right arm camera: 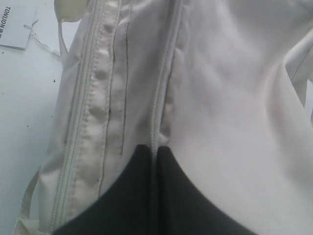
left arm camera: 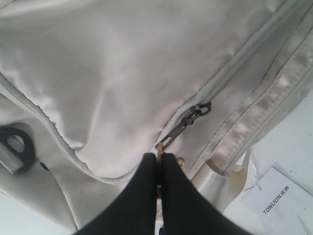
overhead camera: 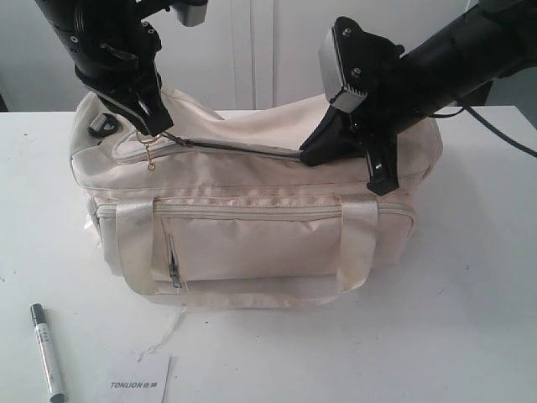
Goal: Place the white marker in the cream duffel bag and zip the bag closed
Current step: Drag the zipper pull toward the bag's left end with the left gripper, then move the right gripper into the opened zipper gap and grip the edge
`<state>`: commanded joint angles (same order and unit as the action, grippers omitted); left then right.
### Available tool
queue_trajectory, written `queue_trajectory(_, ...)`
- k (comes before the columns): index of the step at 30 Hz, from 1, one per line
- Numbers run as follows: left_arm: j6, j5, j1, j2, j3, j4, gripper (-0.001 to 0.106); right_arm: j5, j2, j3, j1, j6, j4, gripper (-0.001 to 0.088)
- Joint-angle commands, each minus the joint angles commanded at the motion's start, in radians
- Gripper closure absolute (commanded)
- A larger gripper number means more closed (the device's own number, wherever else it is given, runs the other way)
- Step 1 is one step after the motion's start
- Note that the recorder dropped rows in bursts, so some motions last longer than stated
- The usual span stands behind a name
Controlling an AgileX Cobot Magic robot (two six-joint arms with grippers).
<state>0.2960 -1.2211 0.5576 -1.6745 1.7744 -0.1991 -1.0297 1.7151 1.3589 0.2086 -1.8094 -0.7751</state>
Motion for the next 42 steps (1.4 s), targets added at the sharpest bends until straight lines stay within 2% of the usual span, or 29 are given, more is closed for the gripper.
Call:
queue_trajectory(20, 0.021, 0.0, 0.0, 0.0, 0.0, -0.004, 0.105, 0.0, 0.0, 0.0, 0.0, 0.026, 0.009, 0.0868)
queue_trajectory(28, 0.045, 0.0, -0.067, 0.0, 0.0, 0.056, 0.105, 0.01, 0.0, 0.0, 0.0, 0.064, 0.009, 0.0868)
queue_trajectory(31, 0.045, 0.0, -0.092, 0.0, 0.0, 0.12, 0.105, 0.01, 0.0, 0.0, 0.0, 0.072, 0.009, 0.0868)
queue_trajectory(42, 0.067, 0.0, -0.096, 0.0, 0.0, 0.144, 0.105, 0.032, 0.0, 0.0, 0.0, 0.094, 0.006, 0.0866)
